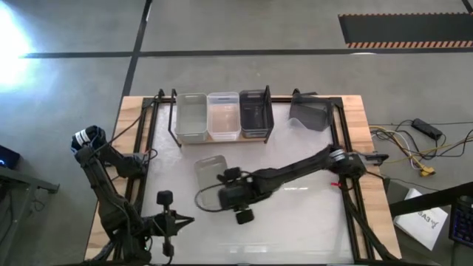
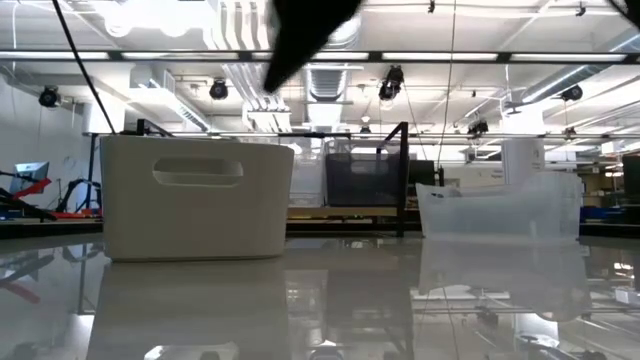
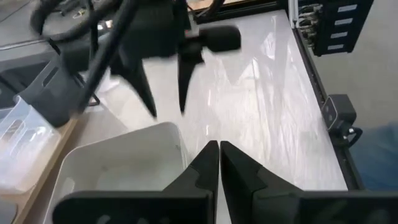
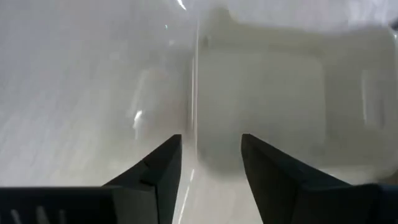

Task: Stack baskets on shelf by color
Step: Stack the gray bin on top of the other gray bin on the shelf

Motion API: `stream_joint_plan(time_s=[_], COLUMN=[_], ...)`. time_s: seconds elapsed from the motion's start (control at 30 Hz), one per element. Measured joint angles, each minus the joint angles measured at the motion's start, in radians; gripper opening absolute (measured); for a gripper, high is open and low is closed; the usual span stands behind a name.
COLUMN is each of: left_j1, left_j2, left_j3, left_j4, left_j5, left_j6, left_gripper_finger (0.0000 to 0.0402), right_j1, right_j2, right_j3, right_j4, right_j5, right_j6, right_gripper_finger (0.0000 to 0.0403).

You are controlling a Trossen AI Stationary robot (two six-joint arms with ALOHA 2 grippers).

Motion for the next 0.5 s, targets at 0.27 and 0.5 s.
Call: stream_joint_plan(time_s=[0.27, 0.5], left_j1=[0.034, 0.144], left_j2=[0.001, 0.002], left_j3=[-0.03, -0.075], left_j4=[0.11, 0.454], left_j5=[-0.032, -0.043], left_j6=[0.014, 0.332], left_gripper_finger=[0.0, 0.0], right_j1=[0.195, 0.415], right_j2=[-0.381, -0.563], right_j3=[-0.575, -0.95], right_j4=[0.26, 0.603], right_j5=[0.251, 0.517], right_j6=[0.283, 0.503], right_gripper_finger=[0.014, 0.0127])
